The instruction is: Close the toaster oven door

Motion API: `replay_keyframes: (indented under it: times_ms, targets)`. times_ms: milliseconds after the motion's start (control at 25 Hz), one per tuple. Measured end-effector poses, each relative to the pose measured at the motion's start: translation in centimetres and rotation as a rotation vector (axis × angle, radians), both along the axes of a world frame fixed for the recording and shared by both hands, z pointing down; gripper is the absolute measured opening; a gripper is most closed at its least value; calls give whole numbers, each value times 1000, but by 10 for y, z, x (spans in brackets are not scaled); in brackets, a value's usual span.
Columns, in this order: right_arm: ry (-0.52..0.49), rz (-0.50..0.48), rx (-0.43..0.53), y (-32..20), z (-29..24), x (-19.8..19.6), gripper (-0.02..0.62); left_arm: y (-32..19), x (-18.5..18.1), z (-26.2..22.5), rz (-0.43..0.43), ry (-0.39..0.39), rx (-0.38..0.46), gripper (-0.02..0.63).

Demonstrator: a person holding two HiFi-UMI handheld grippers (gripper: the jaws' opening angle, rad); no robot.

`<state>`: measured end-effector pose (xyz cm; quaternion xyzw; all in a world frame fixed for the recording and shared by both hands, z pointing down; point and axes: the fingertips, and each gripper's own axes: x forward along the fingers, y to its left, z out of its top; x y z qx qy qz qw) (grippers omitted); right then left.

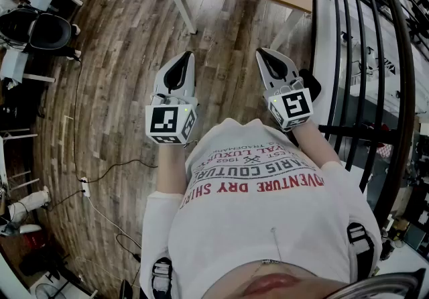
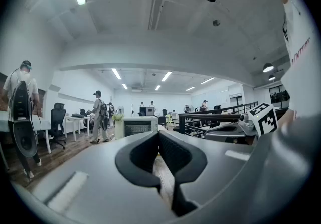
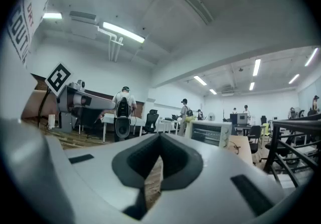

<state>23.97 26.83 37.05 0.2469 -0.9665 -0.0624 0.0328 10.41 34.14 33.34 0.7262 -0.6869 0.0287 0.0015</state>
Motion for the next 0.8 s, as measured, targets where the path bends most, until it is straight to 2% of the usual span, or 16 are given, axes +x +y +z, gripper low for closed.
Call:
replay_keyframes:
  times_ms: [360,600,640,680,720,800]
  targets:
    - [9,5,-9,7,6,-11,5,6,-8,10,6,22,-6,12]
    - [2,-2,-29,7,6,-15,5,7,-13,19,5,68,-21,14]
    - [4,1,-31,7,6,-16,5,6,-14,23,12,76,-36,54]
    - [5,4,-34,7,7,-19,5,6,-15,27,19,80,-54,128]
    - [6,4,-38,8,8,-22,5,7,-18,31,20,78,-71,158]
    - [11,-6,-47,10,13,-29,5,9,-24,38,7,71,-91,158]
